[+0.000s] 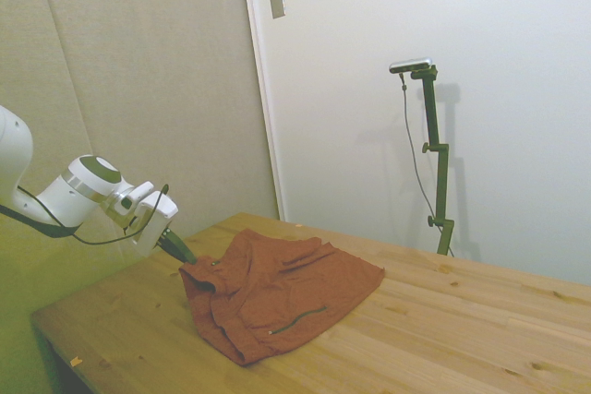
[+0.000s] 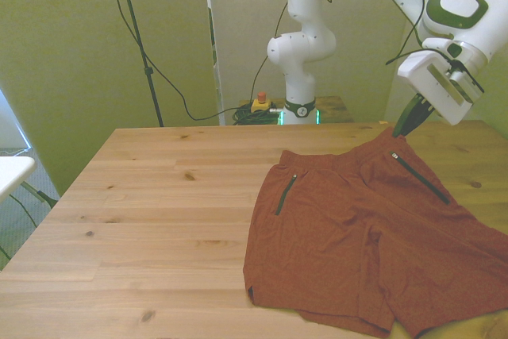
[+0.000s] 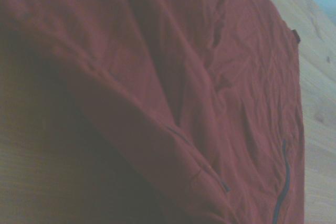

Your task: Fold the shorts

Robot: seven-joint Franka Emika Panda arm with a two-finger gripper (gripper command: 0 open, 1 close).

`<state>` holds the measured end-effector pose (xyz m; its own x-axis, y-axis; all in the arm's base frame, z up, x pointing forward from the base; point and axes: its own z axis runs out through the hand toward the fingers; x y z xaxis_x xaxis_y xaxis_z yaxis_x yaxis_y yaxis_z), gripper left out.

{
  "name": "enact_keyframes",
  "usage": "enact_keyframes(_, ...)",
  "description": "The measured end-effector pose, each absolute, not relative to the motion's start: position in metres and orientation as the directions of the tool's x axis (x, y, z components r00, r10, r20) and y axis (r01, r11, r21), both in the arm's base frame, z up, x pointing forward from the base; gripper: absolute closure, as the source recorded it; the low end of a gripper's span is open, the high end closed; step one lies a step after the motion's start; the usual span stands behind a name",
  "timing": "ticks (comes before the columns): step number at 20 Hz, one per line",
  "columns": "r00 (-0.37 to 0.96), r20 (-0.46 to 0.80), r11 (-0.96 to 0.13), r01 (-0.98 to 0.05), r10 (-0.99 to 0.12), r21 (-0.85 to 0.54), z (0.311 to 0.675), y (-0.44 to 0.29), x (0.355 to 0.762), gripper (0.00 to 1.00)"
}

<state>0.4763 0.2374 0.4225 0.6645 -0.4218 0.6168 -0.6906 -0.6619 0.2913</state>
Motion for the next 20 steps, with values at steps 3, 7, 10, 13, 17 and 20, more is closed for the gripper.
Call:
enact_keyframes(3, 0.645, 0.573, -0.675, -0.709, -0.505, 0.204, 0.452, 0.212, 0.48, 1.0)
enact_keyframes(7, 0.618, 0.475, -0.668, -0.74, -0.627, 0.081, 0.478, 0.164, 0.483, 1.0)
enact_keyframes(10, 0.587, 0.39, -0.644, -0.764, -0.71, -0.023, 0.495, 0.122, 0.483, 1.0)
enact_keyframes(13, 0.567, 0.323, -0.622, -0.777, -0.757, -0.093, 0.518, 0.082, 0.474, 1.0)
enact_keyframes(17, 0.531, 0.257, -0.574, -0.808, -0.807, -0.133, 0.524, 0.021, 0.46, 1.0)
enact_keyframes(20, 0.51, 0.188, -0.538, -0.828, -0.84, -0.158, 0.5, -0.028, 0.457, 1.0)
